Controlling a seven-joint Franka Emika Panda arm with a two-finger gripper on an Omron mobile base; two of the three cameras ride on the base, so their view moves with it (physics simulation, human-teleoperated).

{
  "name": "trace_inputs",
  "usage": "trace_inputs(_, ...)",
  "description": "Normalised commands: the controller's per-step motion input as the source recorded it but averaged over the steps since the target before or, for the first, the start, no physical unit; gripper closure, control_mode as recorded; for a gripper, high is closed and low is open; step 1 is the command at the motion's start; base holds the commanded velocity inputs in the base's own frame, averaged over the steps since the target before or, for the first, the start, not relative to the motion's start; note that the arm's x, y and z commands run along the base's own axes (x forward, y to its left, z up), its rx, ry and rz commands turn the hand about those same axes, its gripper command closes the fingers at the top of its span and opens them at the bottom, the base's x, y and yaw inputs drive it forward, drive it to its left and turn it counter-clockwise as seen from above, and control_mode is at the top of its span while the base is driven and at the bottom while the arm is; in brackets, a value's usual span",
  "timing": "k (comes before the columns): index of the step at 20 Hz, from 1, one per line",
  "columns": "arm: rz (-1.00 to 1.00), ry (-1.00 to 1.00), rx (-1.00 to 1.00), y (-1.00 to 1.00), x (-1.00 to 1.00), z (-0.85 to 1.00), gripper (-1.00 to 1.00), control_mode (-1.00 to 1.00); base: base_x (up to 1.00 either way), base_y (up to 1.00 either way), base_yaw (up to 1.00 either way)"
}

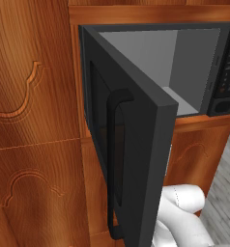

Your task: Pick the bell pepper from the counter and place it in the microwave. Then turn on the microwave.

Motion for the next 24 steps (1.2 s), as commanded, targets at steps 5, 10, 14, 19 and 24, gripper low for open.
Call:
trace_inputs(5, 0.00, -0.02, 0.00, 0.13, -0.02, 0.01, -1.00, -1.00, 0.00, 0.00, 0.00)
trace_inputs(10, 0.00, -0.02, 0.00, 0.17, -0.01, 0.00, -1.00, -1.00, 0.00, 0.00, 0.00)
trace_inputs(14, 0.00, -0.03, 0.00, 0.18, -0.06, 0.00, -1.00, -1.00, 0.00, 0.00, 0.00)
trace_inputs(19, 0.00, -0.04, 0.00, 0.17, -0.10, 0.00, -1.00, -1.00, 0.00, 0.00, 0.00)
trace_inputs(24, 0.00, -0.03, 0.00, 0.19, -0.05, 0.00, -1.00, -1.00, 0.00, 0.00, 0.00)
